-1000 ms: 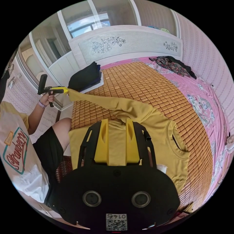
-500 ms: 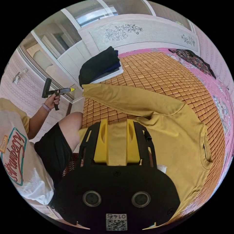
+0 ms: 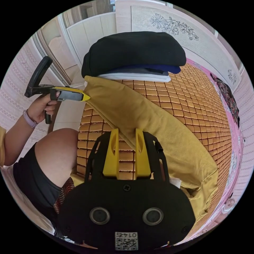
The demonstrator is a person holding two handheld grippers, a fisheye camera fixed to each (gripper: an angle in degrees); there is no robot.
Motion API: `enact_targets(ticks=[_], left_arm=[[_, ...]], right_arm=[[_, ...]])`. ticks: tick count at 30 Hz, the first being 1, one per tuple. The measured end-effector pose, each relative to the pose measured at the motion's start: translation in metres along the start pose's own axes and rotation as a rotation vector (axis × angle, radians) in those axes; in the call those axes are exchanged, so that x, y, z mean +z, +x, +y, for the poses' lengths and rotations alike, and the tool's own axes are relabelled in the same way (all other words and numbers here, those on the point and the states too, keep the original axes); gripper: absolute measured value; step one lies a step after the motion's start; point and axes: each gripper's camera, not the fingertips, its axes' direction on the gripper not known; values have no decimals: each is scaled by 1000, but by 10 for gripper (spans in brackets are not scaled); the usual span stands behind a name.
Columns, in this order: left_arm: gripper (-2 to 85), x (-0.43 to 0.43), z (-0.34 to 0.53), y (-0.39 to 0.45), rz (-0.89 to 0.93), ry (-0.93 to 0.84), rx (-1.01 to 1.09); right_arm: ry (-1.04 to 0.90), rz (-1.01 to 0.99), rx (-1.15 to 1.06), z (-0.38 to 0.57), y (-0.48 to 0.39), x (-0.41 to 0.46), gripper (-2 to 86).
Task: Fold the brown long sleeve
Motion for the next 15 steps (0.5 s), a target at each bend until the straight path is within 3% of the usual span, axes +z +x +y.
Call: enact_targets(ticks=[7, 12, 15], left_arm=[[61, -39, 21, 52, 221, 178, 171], [54, -95, 14, 151, 426, 481, 511], [62, -106, 17, 234, 629, 528, 790]], right_arm=[[85, -130, 176, 29, 14, -7, 30], [408, -217, 341, 71, 30, -65, 26], [592, -122, 361, 110, 19, -119, 31]])
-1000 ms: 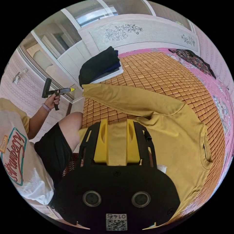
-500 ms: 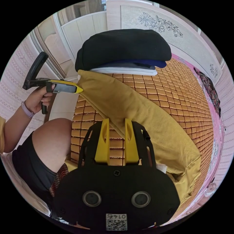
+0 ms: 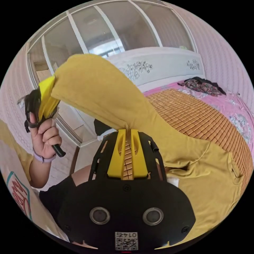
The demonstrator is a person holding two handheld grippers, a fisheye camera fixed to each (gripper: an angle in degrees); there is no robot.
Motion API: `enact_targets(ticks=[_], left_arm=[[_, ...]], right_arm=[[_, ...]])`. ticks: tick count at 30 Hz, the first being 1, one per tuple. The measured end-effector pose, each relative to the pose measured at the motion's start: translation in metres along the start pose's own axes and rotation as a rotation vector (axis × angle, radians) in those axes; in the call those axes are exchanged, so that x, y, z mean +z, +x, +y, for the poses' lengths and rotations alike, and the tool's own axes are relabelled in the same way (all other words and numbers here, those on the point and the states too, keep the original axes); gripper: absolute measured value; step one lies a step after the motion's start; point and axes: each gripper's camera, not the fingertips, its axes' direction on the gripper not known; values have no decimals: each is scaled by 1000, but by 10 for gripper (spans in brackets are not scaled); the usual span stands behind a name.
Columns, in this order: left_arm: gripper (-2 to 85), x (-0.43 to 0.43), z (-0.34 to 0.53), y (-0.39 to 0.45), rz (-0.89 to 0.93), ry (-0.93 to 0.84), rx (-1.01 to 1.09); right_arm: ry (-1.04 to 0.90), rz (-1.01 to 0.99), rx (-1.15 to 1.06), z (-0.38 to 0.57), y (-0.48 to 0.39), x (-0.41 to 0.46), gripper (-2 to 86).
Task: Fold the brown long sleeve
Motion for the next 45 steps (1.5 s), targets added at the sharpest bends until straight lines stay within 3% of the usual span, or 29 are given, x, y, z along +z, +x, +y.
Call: enact_targets(ticks=[2, 4, 6, 8, 11, 13, 15, 19, 23, 28, 34, 37, 40, 45], left_arm=[[64, 40, -14, 33, 208, -42, 88], [65, 83, -13, 60, 472, -134, 96], [73, 132, 9, 86, 822, -268, -4], [76, 158, 36, 96, 877, -386, -91], [73, 173, 74, 88, 785, -512, -220], [67, 171, 88, 76, 656, -558, -254], [65, 173, 103, 63, 410, -660, -242], [70, 192, 119, 54, 217, -782, -237], [75, 230, 122, 64, 87, -906, -161], [56, 256, 133, 74, 99, -937, -141], [65, 263, 118, 84, 102, -901, -145], [72, 266, 99, 84, 76, -839, -75], [82, 280, 82, 75, 31, -815, -11], [86, 327, 55, 65, -66, -817, 101]], right_arm=[[74, 91, 17, 32, -9, -50, 41], [20, 184, 76, 73, -11, -77, 56], [-164, 267, 171, 122, -13, -92, 77], [-433, 317, 302, 200, -28, -108, 82], [-635, 313, 478, 270, -56, -129, 83], [-612, 380, 497, 278, -68, -142, 83], [-538, 461, 476, 266, -71, -150, 84], [-440, 643, 230, 227, -74, -131, 97], [-629, 876, -3, 224, -60, -84, 52], [-794, 847, -135, 203, -65, -79, -4], [-580, 796, 101, 176, -105, -168, -9], [-716, 710, 208, 208, -112, -160, -9], [-853, 684, 172, 238, -117, -134, -8], [-872, 721, 175, 248, -116, -133, 6]])
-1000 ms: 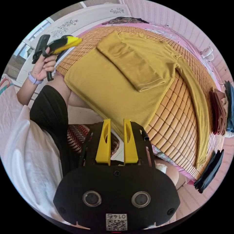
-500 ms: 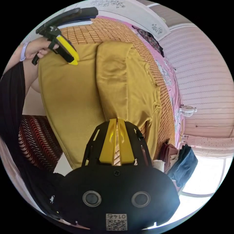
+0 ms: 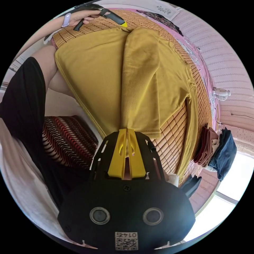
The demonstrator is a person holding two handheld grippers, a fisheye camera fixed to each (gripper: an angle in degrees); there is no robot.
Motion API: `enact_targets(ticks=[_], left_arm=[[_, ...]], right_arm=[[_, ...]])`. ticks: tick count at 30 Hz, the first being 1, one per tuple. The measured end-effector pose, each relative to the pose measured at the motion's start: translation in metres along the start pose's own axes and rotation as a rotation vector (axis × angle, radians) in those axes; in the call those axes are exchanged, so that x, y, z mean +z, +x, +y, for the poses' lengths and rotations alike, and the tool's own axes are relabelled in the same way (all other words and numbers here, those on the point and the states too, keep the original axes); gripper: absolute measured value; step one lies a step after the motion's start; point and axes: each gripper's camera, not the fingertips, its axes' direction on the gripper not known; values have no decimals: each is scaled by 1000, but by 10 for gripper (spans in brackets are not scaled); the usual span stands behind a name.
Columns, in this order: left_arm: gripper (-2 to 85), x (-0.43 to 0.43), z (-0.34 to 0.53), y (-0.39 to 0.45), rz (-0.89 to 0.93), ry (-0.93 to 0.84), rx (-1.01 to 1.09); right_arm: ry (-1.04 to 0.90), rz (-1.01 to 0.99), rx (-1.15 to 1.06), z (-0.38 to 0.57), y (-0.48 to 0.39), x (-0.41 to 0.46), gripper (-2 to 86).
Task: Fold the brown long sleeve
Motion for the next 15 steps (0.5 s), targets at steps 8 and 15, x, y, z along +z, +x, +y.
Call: enact_targets(ticks=[8, 15], left_arm=[[47, 45, -45, 2, -23, -66, 34], [-3, 25, -23, -39, -104, -29, -200]], right_arm=[[120, -318, 252, 31, 80, 5, 104], [130, -339, 265, 56, 92, 18, 103]])
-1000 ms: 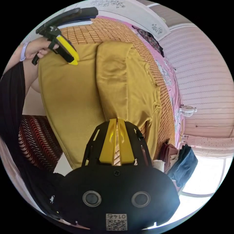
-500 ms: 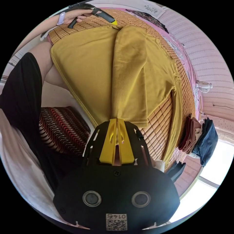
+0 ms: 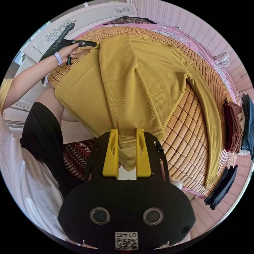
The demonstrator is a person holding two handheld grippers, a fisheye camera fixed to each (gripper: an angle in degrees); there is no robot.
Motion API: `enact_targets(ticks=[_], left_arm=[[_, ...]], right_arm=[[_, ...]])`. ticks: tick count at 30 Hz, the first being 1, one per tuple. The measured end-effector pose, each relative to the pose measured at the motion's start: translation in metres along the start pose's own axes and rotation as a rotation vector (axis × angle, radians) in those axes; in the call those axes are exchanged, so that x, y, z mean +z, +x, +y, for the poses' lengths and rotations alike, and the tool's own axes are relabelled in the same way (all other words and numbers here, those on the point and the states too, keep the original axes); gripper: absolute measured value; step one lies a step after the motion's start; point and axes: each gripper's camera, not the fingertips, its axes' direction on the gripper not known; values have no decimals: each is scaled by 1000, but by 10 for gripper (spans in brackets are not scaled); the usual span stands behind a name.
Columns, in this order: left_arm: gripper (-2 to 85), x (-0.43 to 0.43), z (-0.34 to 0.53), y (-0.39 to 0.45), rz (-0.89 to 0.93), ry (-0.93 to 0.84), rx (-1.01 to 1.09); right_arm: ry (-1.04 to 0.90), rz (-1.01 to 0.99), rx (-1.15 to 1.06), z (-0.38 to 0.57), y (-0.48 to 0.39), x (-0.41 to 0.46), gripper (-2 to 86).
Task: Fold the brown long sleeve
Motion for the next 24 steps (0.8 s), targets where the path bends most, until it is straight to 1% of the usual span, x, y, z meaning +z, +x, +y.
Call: enact_targets(ticks=[2, 6, 8, 11, 14, 16, 18, 19, 21, 23, 24], left_arm=[[-3, 2, 5, -15, 79, 15, -91], [8, 3, 2, -22, 118, 4, -145], [28, 4, 1, -26, 138, -3, -158], [47, -5, 1, -21, 116, 14, -116], [63, -22, 6, -14, 88, 67, -77], [65, -34, 5, -9, 77, 121, -54], [64, -40, -3, 5, 29, 152, 26], [64, -38, -6, 8, 25, 144, 46], [66, -17, -21, 18, 21, 63, 87], [67, 2, -27, 20, -16, -15, 96], [66, 9, -28, 19, -12, -20, 98]], right_arm=[[1, -27, -3, 9, 8, -3, 103], [-1, -52, 27, 18, 23, -14, 102], [95, 11, 104, 26, 41, -28, 102], [127, 75, 201, 29, 68, -27, 102], [64, 60, 254, 31, 86, -15, 80], [70, 50, 234, 35, 89, -23, 39], [84, 60, 224, 41, 90, -35, 22], [103, 57, 224, 47, 91, -44, 15], [101, 41, 230, 54, 95, -53, 7], [70, 16, 291, 65, 110, -51, 5], [62, 0, 318, 68, 116, -49, 5]])
